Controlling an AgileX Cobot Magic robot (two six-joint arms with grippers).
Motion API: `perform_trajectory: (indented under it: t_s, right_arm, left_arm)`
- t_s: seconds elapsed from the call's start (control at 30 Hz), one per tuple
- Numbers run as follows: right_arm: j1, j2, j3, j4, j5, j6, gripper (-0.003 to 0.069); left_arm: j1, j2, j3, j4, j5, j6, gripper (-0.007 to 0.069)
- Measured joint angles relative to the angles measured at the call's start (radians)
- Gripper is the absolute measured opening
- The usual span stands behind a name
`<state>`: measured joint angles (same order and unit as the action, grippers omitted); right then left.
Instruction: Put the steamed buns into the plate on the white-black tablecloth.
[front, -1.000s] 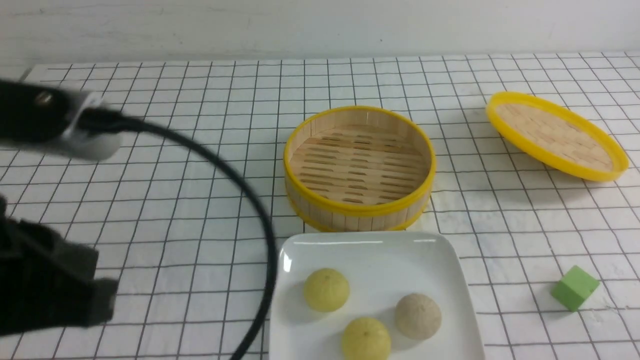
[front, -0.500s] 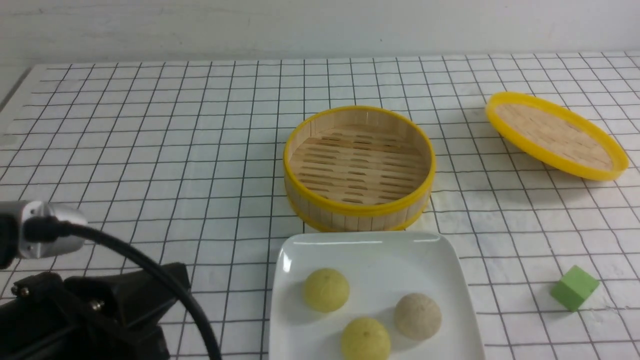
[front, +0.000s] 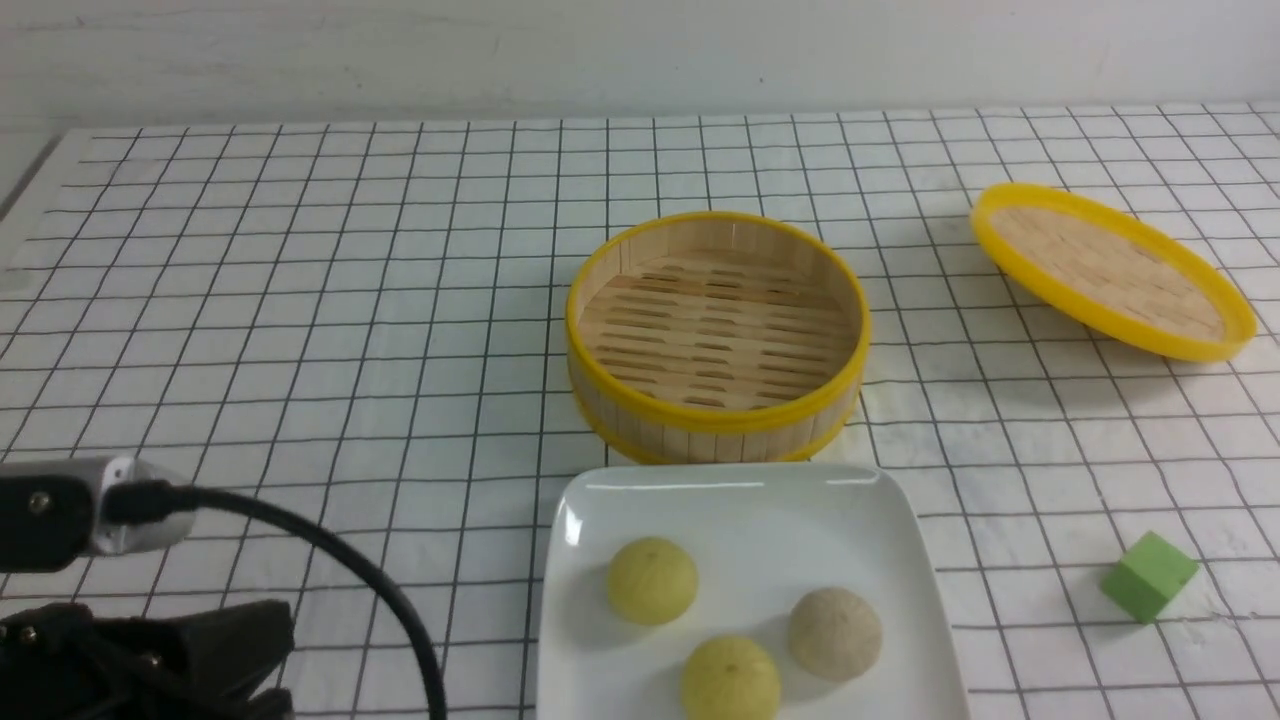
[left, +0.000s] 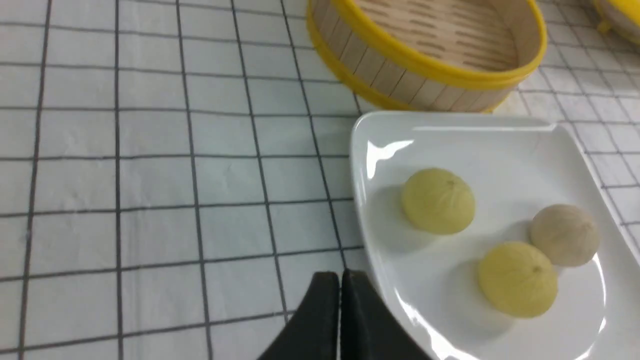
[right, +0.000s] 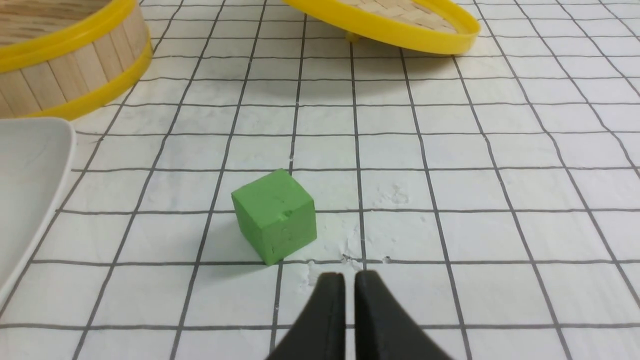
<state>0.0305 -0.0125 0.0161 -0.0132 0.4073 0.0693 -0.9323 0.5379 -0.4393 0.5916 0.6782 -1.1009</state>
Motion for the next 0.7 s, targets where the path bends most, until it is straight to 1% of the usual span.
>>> perform_trajectory:
  t_s: [0.03,0.07,0.13,0.2,0.23,0.27,0.3,0.33,0.37,0.4,0.43,0.47,0.5,0.53,0.63,0.7]
  right_arm:
    - [0.0,0.0,0.0,0.0,0.0,0.0,0.0055]
    - [0.0,0.0,0.0,0.0,0.0,0.0,0.0055]
    - [0.0,0.0,0.0,0.0,0.0,0.0,0.0057]
    - [0.0,0.0,0.0,0.0,0.0,0.0,0.006]
    - [0.0,0.0,0.0,0.0,0.0,0.0,0.0061]
    - [0.0,0.0,0.0,0.0,0.0,0.0,0.0062]
    - [0.0,0.0,0.0,0.0,0.0,0.0,0.0064]
    - [0.0,0.0,0.0,0.0,0.0,0.0,0.0065]
    - [0.0,0.0,0.0,0.0,0.0,0.0,0.0066]
    - [0.0,0.0,0.0,0.0,0.0,0.0,0.0068]
    - [0.0,0.0,0.0,0.0,0.0,0.0,0.007]
    - [0.0,0.0,0.0,0.0,0.0,0.0,0.0071]
    - [0.0,0.0,0.0,0.0,0.0,0.0,0.0073]
    - [0.0,0.0,0.0,0.0,0.0,0.004,0.0076]
    - [0.0,0.0,0.0,0.0,0.0,0.008,0.0078]
    - [0.0,0.0,0.0,0.0,0.0,0.01,0.008]
  left_arm:
    - [0.05,-0.03,0.0,-0.036,0.0,0.068,0.0033]
    - [0.05,-0.035,0.0,-0.041,0.0,0.079,0.0033]
    - [0.174,-0.102,0.006,-0.127,-0.036,0.239,0.0034]
    - [0.31,-0.157,0.028,-0.234,-0.106,0.417,0.0035]
    - [0.354,-0.181,0.044,-0.27,-0.133,0.479,0.0035]
    - [0.442,-0.212,0.07,-0.345,-0.189,0.606,0.0035]
    - [0.529,-0.248,0.101,-0.407,-0.236,0.709,0.0035]
    - [0.529,-0.254,0.114,-0.419,-0.255,0.728,0.0035]
    - [0.585,-0.272,0.136,-0.465,-0.281,0.8,0.0035]
    - [0.688,-0.317,0.194,-0.535,-0.338,0.909,0.0036]
    - [0.768,-0.353,0.245,-0.566,-0.371,0.962,0.0037]
    - [0.778,-0.358,0.252,-0.569,-0.375,0.967,0.0037]
    - [0.818,-0.378,0.285,-0.574,-0.384,0.981,0.0039]
    - [0.881,-0.423,0.327,-0.572,-0.388,0.986,0.0041]
    - [0.934,-0.489,0.387,-0.536,-0.387,0.972,0.0044]
    - [0.945,-0.522,0.421,-0.506,-0.375,0.96,0.0046]
